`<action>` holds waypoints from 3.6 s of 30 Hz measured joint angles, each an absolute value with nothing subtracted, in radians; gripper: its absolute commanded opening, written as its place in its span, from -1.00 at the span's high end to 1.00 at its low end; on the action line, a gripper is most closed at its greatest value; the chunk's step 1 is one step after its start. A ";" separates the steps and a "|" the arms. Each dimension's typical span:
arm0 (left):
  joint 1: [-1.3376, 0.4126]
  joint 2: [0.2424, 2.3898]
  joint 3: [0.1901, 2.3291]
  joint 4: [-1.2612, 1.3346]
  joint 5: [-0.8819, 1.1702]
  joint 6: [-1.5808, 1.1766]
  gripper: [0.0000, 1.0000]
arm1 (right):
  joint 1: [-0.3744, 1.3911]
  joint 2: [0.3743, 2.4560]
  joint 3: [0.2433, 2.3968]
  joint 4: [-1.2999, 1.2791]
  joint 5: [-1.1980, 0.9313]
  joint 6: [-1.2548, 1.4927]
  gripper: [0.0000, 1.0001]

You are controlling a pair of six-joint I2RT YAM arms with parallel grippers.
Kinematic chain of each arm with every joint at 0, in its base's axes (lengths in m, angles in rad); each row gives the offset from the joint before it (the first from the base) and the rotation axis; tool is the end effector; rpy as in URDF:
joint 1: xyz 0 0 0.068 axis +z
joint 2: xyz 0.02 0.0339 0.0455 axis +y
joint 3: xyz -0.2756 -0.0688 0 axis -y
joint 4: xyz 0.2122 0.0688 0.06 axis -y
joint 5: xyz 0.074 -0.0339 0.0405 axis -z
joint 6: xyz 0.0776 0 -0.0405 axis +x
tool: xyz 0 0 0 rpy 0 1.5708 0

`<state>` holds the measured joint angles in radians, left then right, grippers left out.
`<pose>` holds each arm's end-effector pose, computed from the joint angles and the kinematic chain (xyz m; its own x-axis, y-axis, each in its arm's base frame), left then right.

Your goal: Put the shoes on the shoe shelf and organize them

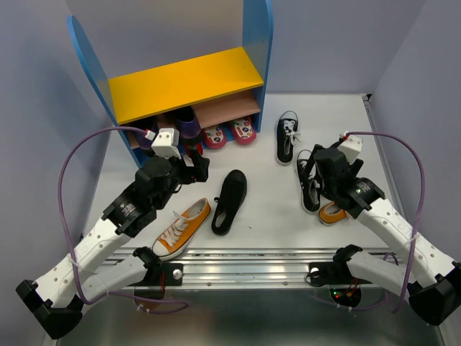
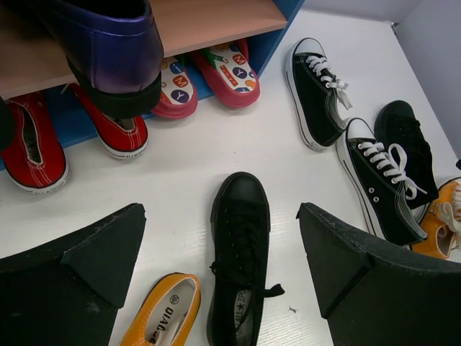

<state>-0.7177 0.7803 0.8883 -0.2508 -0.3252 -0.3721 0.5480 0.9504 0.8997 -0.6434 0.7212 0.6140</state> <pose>0.1479 -0.0962 0.3689 -0.2398 -0.2480 -0.9386 0.3196 0.8928 -0.3175 0.1773 0.0482 0.3023 -0.4221 0.2493 -0.8716 0.3489 0.9321 0.0976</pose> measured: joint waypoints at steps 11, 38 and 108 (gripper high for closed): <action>-0.718 0.780 0.892 -0.252 -0.309 -0.359 -0.98 | 0.548 0.949 0.900 -0.643 0.723 0.625 -1.00; -0.810 0.904 0.746 -0.517 -0.364 -0.901 -0.33 | 0.548 0.945 0.881 -0.641 0.695 0.660 -1.00; -0.966 1.559 1.013 -0.538 -0.480 -0.896 1.00 | 0.548 0.928 0.879 -0.636 0.629 0.652 -1.00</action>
<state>-0.9657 1.5593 1.0134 -0.5381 -0.4801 -0.8959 0.5480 0.9279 0.8787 -0.6357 0.6289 0.6518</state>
